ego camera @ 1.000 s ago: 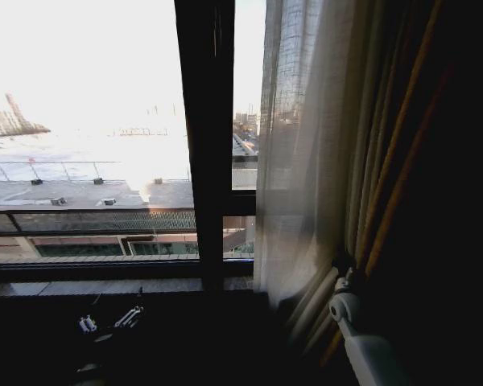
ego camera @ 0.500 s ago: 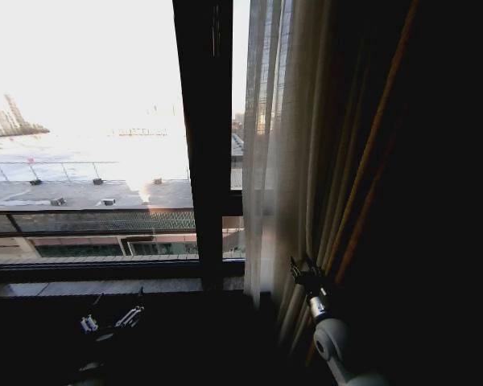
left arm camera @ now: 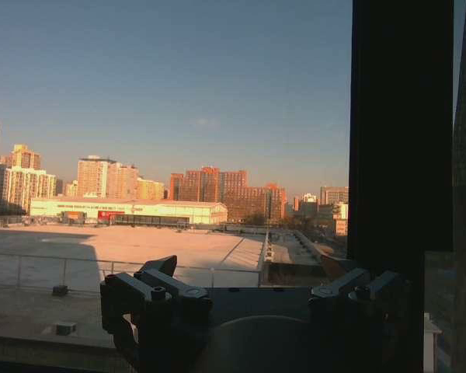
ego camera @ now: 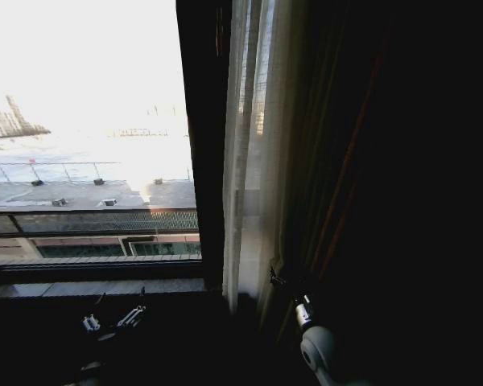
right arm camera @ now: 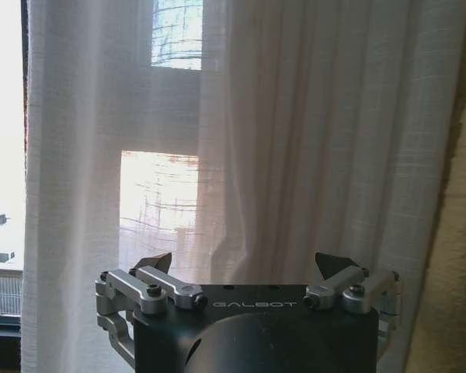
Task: Open the curtains by pulling them apart, changing their state from closed to fully open.
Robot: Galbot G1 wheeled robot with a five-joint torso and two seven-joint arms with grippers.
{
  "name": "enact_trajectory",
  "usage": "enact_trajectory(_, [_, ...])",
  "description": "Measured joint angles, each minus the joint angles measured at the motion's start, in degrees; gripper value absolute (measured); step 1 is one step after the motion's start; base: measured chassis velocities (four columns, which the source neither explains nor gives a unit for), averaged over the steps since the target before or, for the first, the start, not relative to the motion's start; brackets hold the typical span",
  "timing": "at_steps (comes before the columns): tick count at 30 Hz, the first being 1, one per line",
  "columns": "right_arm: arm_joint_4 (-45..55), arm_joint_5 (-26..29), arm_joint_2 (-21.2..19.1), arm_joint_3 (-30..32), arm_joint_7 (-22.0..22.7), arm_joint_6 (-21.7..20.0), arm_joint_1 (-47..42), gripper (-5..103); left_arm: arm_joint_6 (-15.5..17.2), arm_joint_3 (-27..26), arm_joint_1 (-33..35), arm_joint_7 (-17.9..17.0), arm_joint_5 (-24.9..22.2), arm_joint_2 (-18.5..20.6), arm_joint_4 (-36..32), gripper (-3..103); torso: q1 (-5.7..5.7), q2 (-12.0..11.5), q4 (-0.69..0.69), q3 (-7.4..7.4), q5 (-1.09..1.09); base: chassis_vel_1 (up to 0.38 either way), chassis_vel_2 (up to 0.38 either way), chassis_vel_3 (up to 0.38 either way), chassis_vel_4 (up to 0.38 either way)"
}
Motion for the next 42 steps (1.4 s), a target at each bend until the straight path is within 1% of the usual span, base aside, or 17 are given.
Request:
enact_trajectory(8, [-1.0,-0.2,0.2,0.1,-0.2,1.4,0.3,100,0.0,0.0,0.1,0.0,0.1,0.0,0.0,100,0.00,0.0,0.00,0.00,-0.02,0.260,0.266,-0.264,-0.247])
enact_trajectory(12, [-1.8,0.0,0.2,0.4,-0.2,2.4,1.1,100,0.0,0.0,0.1,0.0,0.1,0.0,0.0,100,0.00,0.0,0.00,0.00,0.00,0.317,0.311,-0.334,-0.295])
enact_trajectory(17, [-2.4,1.6,-0.2,1.1,0.2,2.5,2.3,100,0.0,0.0,0.2,0.0,0.2,0.0,0.1,100,0.01,0.0,0.00,-0.01,-0.05,0.193,0.187,-0.213,-0.206])
enact_trajectory(19, [-2.8,2.4,-0.4,1.2,0.5,2.5,3.0,100,0.0,-0.1,0.2,0.0,0.2,0.0,0.2,100,0.01,0.0,0.01,-0.01,-0.05,0.060,0.056,-0.031,-0.083])
enact_trajectory(24, [-5.0,4.3,-0.5,1.2,1.4,2.4,5.5,100,0.0,0.0,0.2,0.0,0.2,0.0,0.3,100,0.00,0.0,-0.01,0.00,0.05,-0.007,-0.007,0.006,0.011])
enact_trajectory(27, [-7.0,4.8,-0.3,1.3,1.4,2.4,7.8,100,0.0,0.0,0.2,0.0,0.3,0.0,0.6,100,0.01,0.0,-0.02,0.01,0.04,-0.061,-0.052,0.054,0.048])
enact_trajectory(29, [-9.1,4.8,0.0,1.4,1.4,2.4,10.1,100,0.0,0.1,0.2,0.0,0.9,0.0,1.1,100,0.01,0.0,0.01,0.01,0.02,0.000,0.000,0.000,0.000])
enact_trajectory(33, [-12.0,4.9,0.4,1.5,1.4,2.4,13.5,100,-0.1,0.2,0.2,0.0,1.3,0.0,1.4,100,0.01,0.0,0.02,0.01,-0.04,0.000,0.000,0.000,0.000])
enact_trajectory(37, [-14.5,5.0,0.5,1.4,1.2,2.5,16.2,100,-0.1,0.1,0.1,0.0,1.3,0.0,1.4,100,0.01,0.0,0.01,0.00,-0.02,0.000,0.000,0.000,0.000])
enact_trajectory(38, [-15.1,5.1,0.5,1.4,1.2,2.5,16.9,101,-0.1,0.0,0.1,0.0,1.3,0.1,1.4,100,0.00,0.0,0.01,0.00,-0.02,0.000,0.000,0.000,0.000])
enact_trajectory(39, [-15.7,5.1,0.5,1.4,1.2,2.5,17.5,97,-0.1,-0.1,0.1,0.0,1.3,0.1,1.4,100,0.00,0.0,0.00,0.01,0.00,0.000,0.000,0.000,0.000])
enact_trajectory(40, [-16.2,5.1,0.5,1.4,1.2,2.6,18.0,97,-0.1,-0.2,0.1,0.0,1.3,0.1,1.4,100,0.01,0.0,0.00,0.01,0.02,0.000,0.000,0.000,0.000])
enact_trajectory(41, [-16.6,5.1,0.5,1.4,1.2,2.6,18.5,92,-0.1,-0.2,0.1,0.0,1.3,0.1,1.4,100,0.01,0.0,0.00,0.01,0.01,0.000,0.000,0.000,0.000])
enact_trajectory(42, [-16.6,5.1,0.5,1.4,1.2,2.6,18.5,92,-0.1,-0.2,0.1,0.0,1.3,0.1,1.4,100,0.01,0.0,0.00,0.01,0.01,0.000,0.000,0.000,0.000])
